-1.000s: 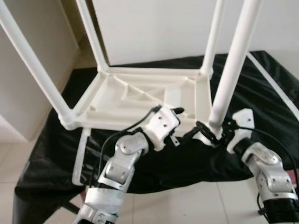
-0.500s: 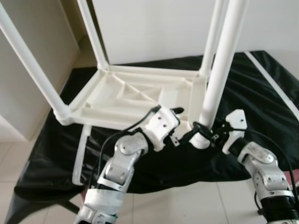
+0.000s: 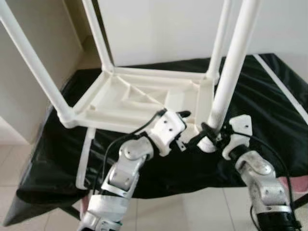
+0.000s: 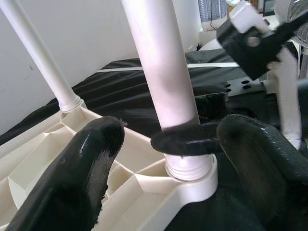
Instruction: Building children table
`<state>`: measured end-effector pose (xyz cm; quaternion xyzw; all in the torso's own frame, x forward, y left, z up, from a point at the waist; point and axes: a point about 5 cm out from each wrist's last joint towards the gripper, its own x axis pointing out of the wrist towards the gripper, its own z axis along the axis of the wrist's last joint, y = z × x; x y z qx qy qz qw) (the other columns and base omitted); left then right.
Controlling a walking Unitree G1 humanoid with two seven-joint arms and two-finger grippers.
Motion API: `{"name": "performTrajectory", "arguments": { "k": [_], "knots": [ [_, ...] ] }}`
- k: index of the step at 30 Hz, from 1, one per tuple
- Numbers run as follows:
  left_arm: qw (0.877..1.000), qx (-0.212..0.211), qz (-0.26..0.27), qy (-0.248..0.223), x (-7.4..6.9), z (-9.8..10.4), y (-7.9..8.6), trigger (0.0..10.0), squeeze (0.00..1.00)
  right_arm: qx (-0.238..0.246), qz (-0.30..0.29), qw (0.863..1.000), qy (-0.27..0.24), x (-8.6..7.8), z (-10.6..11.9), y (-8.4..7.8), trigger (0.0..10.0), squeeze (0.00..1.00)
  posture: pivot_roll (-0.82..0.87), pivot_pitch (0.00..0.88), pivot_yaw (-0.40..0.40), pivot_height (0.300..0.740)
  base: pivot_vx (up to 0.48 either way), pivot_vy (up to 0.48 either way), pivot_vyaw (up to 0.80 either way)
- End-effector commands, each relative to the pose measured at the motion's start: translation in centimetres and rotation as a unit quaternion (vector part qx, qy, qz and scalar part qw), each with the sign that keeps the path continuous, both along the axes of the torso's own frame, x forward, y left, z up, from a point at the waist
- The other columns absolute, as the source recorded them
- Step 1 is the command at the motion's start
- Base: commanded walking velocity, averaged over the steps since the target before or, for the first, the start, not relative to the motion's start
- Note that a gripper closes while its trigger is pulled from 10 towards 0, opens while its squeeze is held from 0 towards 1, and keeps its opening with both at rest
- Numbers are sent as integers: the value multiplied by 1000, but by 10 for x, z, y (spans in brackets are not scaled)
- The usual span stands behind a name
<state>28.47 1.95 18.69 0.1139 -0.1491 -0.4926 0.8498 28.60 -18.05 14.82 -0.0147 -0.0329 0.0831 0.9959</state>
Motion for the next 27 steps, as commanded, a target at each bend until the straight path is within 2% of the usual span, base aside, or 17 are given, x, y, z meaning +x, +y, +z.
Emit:
{"name": "performTrajectory", "arguments": {
  "k": [1, 2, 3, 4, 6, 8, 15, 16, 18, 21, 27],
  "knots": [
    [1000, -9, 22, 9, 2, -3, 0, 10000, 0, 23, -80, 996, 33, -2, -11, -12, 10000, 0, -83, 18, 54, 740, 0, 0, 0],
    [1000, -10, 22, 9, 2, -4, 0, 10000, 0, 28, -105, 993, 35, -3, -12, -12, 10000, 0, -83, 18, 54, 740, 0, 0, 0],
    [1000, -12, 23, 10, 2, -4, -1, 10000, 0, 39, -180, 982, 41, -6, -18, -9, 10000, 0, -84, 15, 48, 740, 0, 0, 0],
    [1000, -12, 23, 10, 2, -4, -1, 10000, 0, 39, -180, 982, 41, -6, -18, -9, 10000, 0, -84, 15, 48, 740, 0, 0, 0],
    [1000, -12, 23, 9, 2, -3, -1, 10000, 0, 49, -239, 969, 45, -8, -23, -6, 10000, 0, -81, 12, 46, 740, 0, 0, 0],
    [1000, -12, 23, 8, 3, -3, -1, 10000, 0, 51, -255, 965, 46, -9, -23, -6, 10000, 0, -80, 12, 44, 740, 0, 0, 0],
    [1000, -12, 23, 8, 3, -3, -1, 10000, 0, 51, -255, 965, 46, -9, -23, -6, 10000, 0, -80, 12, 44, 740, 0, 0, 0],
    [1000, -13, 23, 9, 3, -3, -1, 10000, 0, 57, -263, 962, 52, -9, -25, -3, 10000, 0, -79, 11, 44, 740, 0, 0, 0],
    [1000, -14, 22, 7, 3, -2, -2, 10000, 0, 75, -237, 967, 54, -7, -25, 15, 10000, 0, -72, 0, 50, 740, 0, 0, 0],
    [1000, -15, 21, 5, 3, -2, -3, 10000, 0, 80, -220, 971, 54, -6, -24, 24, 10000, 0, -75, 0, 56, 740, 0, 0, 0],
    [1000, -14, 12, 1, 4, 0, -6, 10000, 0, 71, -224, 971, 49, -6, -23, 29, 10000, 0, -82, 0, 67, 740, 0, 0, 0]
  ]
}}
